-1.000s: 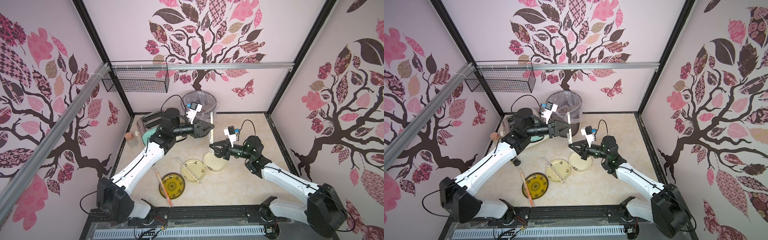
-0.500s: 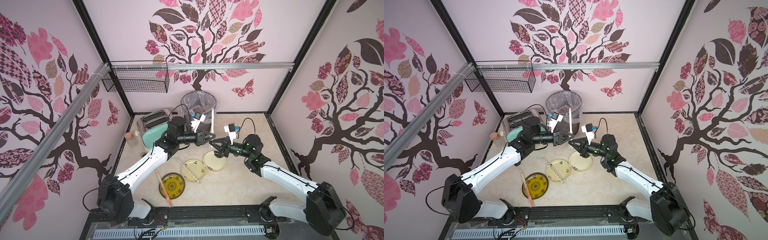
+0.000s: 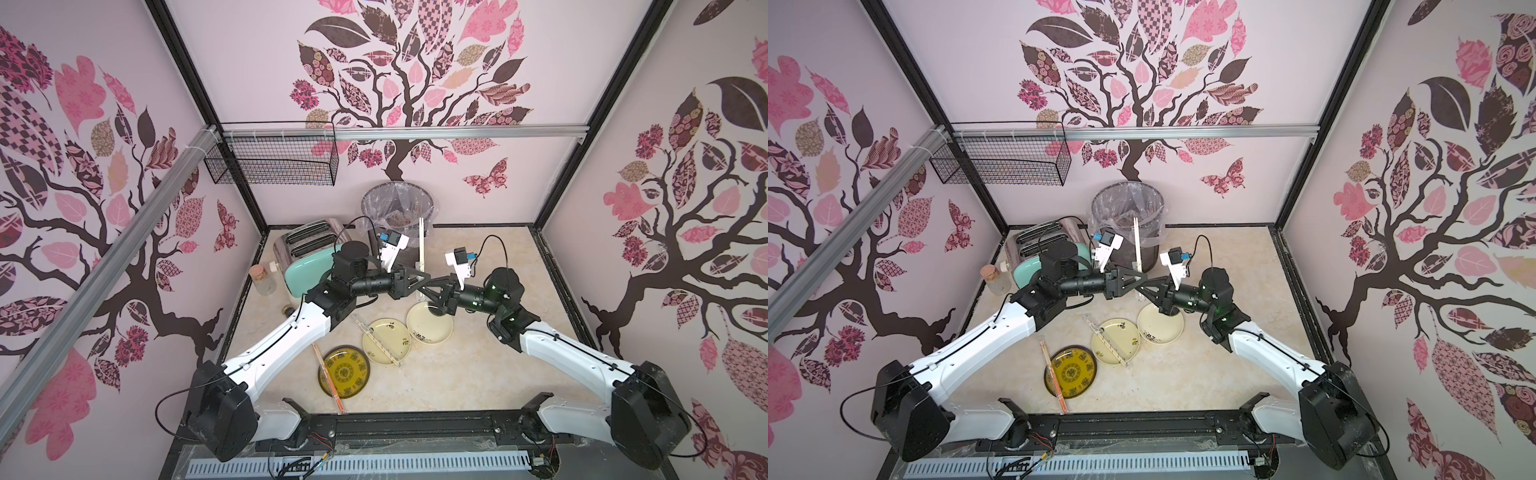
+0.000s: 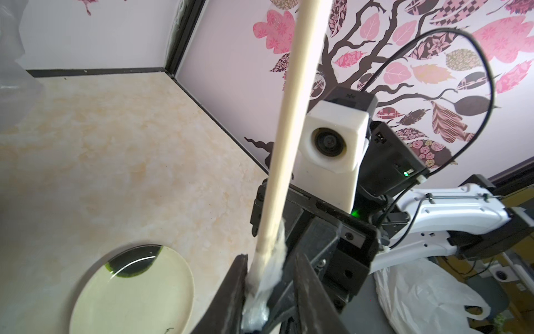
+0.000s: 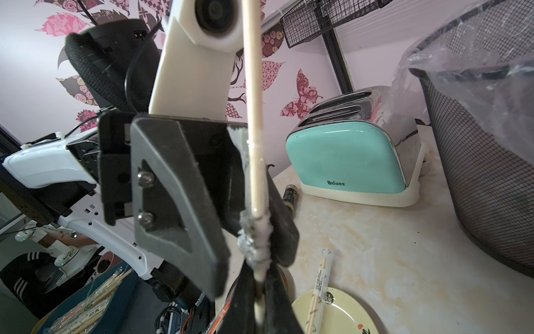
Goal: Remove the packaging of disposable chopsticks
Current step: Remove the packet bag from the disposable chopsticks.
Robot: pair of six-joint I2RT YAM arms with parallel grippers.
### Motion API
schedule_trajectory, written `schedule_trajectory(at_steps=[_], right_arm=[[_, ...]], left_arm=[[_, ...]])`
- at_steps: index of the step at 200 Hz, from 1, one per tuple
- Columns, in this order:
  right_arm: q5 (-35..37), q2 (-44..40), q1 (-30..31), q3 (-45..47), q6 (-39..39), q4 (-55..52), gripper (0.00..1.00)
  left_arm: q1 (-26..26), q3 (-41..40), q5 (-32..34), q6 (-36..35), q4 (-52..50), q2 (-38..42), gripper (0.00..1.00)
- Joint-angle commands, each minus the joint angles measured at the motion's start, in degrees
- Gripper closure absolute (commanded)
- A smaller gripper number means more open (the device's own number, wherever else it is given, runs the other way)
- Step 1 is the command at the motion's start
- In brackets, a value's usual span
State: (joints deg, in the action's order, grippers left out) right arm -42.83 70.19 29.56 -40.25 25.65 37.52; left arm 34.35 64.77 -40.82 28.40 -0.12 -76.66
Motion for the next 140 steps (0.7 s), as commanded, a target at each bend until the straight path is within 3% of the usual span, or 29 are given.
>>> schedule_trajectory(at_steps=[1,29,52,119,140], right_arm=[[-0.2,-0.6,0.3,-0.9,-1.4,0.1,1.00],[-1.5,-0.7,0.6,-0.3,-1.4,0.3,1.00],[-2.5,-0.6,0.9,0.0,-1.4,0.6,1.00],[-5.0,-0.8,1.2,0.0,-1.5,0.7,1.00],[-5.4,-0.4,1.2,-0.3,-1.5,0.8,1.00]], left_arm=[[-2.1,5.5,-2.0,-1.8,-2.9,1.5,0.54],[-4.4,9.4,-2.6,-3.9,-5.9,1.3,0.42],[-5.1,11.7,-2.0,-5.5,-7.9,0.2,0.41],[-5.3,14.3,-3.0,-4.9,-8.2,-3.4,0.63],[-5.4,15.1,-2.7,-5.1,-8.6,-4.0,0.75]])
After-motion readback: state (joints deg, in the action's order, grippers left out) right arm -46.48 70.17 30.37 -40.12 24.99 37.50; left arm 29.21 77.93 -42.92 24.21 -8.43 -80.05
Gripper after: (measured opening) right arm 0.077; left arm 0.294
